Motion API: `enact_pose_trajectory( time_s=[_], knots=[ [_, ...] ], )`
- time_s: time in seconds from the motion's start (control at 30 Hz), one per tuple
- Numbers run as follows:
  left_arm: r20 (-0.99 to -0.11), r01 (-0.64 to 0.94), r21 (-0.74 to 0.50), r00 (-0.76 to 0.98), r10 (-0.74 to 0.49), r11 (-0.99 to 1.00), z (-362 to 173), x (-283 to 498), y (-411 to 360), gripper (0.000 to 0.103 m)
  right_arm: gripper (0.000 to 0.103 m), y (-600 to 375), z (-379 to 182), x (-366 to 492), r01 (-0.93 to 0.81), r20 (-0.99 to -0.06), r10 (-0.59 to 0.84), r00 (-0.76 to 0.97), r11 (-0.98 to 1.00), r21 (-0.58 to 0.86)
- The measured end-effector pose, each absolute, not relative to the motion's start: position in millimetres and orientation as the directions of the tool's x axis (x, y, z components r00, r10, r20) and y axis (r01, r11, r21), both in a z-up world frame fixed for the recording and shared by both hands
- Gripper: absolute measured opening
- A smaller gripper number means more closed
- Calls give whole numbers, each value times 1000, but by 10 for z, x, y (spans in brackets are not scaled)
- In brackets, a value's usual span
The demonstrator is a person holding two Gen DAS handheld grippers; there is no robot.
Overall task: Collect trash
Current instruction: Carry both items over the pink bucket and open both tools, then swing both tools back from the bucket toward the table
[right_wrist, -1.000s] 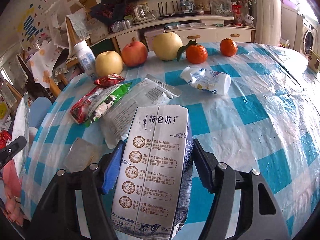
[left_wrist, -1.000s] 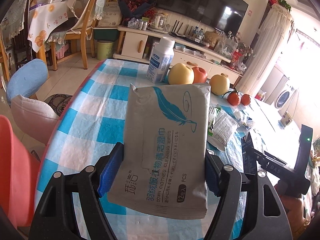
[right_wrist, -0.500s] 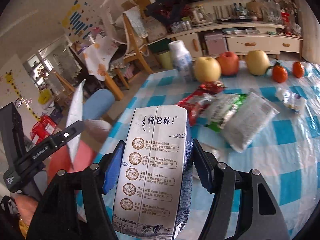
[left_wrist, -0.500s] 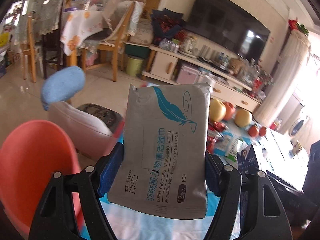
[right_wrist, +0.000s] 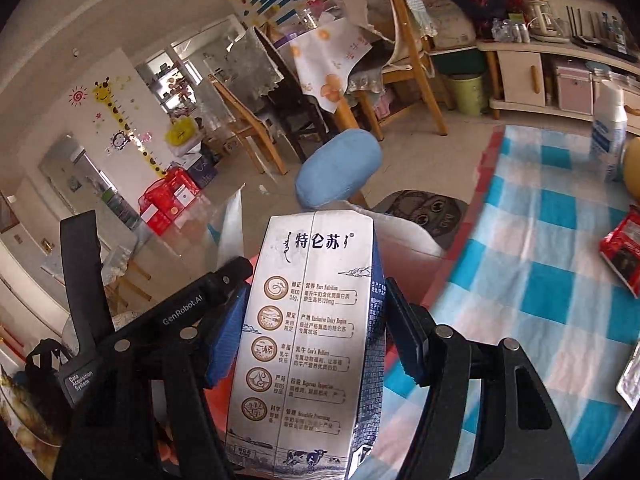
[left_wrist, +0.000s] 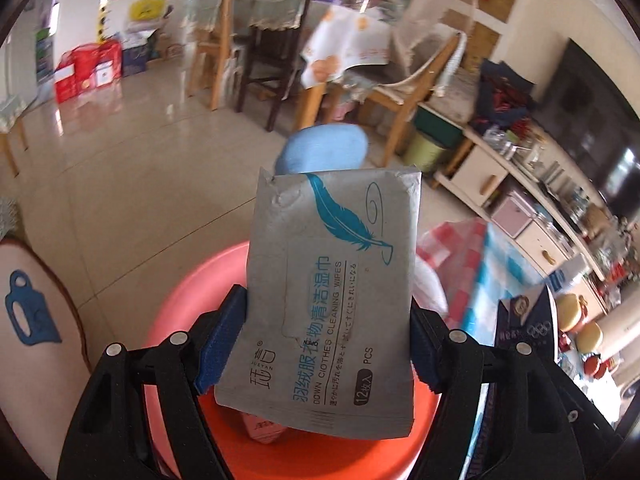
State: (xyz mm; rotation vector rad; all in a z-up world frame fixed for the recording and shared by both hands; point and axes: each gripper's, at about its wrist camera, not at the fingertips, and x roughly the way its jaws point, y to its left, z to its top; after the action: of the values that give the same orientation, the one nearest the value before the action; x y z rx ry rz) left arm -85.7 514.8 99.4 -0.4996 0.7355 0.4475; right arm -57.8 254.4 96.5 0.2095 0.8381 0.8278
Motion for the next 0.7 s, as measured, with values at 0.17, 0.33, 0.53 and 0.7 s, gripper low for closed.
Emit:
enact_pose_trajectory(
  time_s=[0.17,0.33,0.53,0.7],
  knots=[
    [-771,-624,-266,595,226,734,830,-858,5391,78,67,2918,772,-426,-561,-593,740,317,651,512],
    [-792,-660,-283,570,219,696,724,-911,5497,87,80,2916,619,-342,-528,-579,767,277,625,575],
    [-782,-665,-276,575,240,694,735,-950,5433,90,84,2598,578,-353,-466,-580,741,339,668,580],
    [-770,-651,-237,578,269,721,812,-885,5291,94,92,2235,625,-463,-454,-595,691,410,721,524]
  ],
)
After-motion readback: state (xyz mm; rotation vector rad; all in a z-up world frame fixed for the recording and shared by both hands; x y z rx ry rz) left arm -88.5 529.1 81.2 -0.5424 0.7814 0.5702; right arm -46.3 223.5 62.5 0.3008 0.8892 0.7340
